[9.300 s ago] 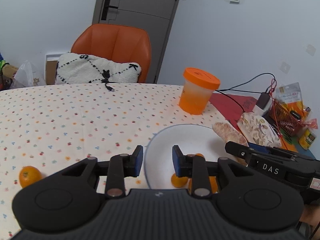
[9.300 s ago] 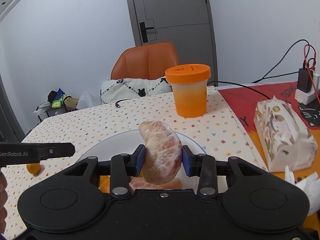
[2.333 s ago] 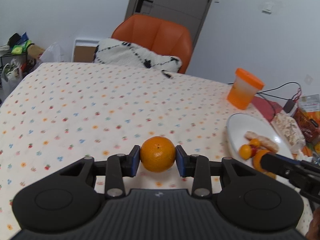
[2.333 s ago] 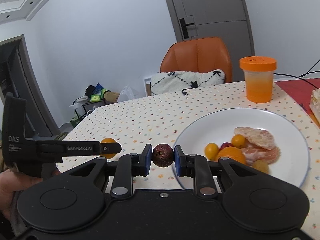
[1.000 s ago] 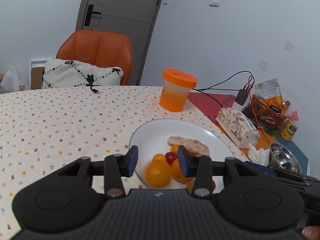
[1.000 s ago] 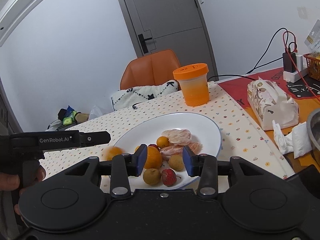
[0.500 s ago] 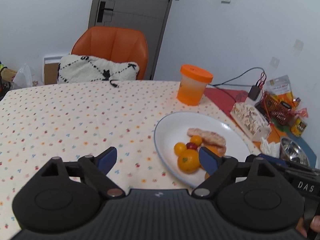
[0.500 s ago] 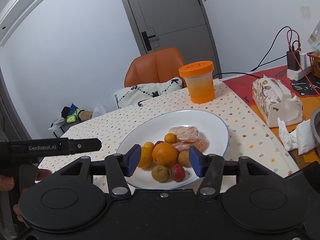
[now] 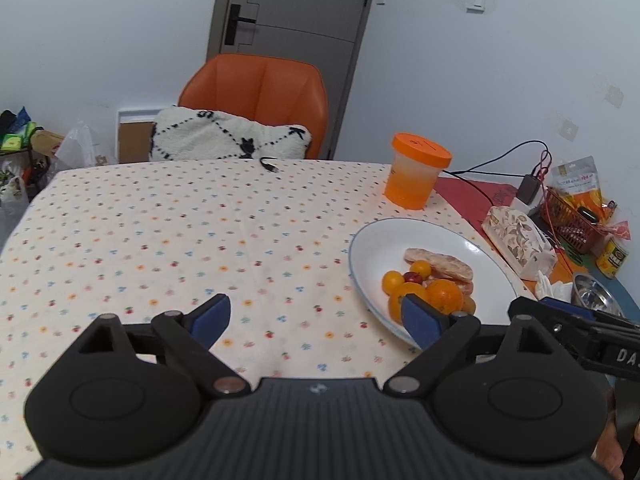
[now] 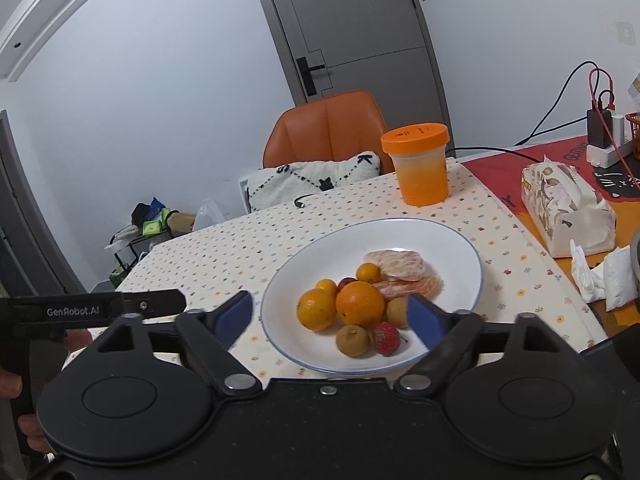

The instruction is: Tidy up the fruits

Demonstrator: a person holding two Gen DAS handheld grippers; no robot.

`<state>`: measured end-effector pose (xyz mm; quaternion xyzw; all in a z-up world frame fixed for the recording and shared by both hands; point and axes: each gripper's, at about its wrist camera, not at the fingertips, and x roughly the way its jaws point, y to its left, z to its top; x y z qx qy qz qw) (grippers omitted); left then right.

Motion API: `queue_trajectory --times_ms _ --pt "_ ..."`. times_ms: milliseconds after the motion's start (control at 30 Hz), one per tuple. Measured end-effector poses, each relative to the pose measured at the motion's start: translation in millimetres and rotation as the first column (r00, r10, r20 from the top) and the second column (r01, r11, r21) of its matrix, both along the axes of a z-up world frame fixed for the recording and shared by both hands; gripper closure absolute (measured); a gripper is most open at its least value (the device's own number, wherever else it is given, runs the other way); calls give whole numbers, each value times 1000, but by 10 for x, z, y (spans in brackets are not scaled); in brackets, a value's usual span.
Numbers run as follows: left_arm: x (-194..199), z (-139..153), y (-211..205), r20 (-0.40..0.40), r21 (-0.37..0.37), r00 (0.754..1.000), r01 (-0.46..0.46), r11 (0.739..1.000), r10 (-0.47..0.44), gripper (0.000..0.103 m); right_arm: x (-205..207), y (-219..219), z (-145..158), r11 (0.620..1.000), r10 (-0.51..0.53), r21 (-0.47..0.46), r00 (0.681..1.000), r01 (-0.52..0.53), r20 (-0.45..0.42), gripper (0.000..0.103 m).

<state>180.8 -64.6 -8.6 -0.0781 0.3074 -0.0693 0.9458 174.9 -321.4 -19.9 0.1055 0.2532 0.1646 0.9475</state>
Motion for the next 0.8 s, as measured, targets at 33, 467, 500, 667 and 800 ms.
queue_trajectory --times_ms 33,467,500,667,800 --pt "-31 9 24 4 1 1000 -6 1000 6 7 -4 3 8 1000 -1 2 1000 1 3 8" --pt "-317 180 289 25 -8 997 -79 997 79 0 -241 122 162 1000 9 12 1000 -9 14 0" --pt "-343 196 290 28 -3 996 -81 997 81 0 -260 129 173 1000 11 12 1000 -11 13 0" --pt "-479 269 279 48 26 994 -95 995 93 0 -385 147 246 1000 8 6 999 -8 34 0" --pt "-595 327 275 61 36 994 -91 995 88 0 -461 135 302 1000 0 16 999 0 38 0"
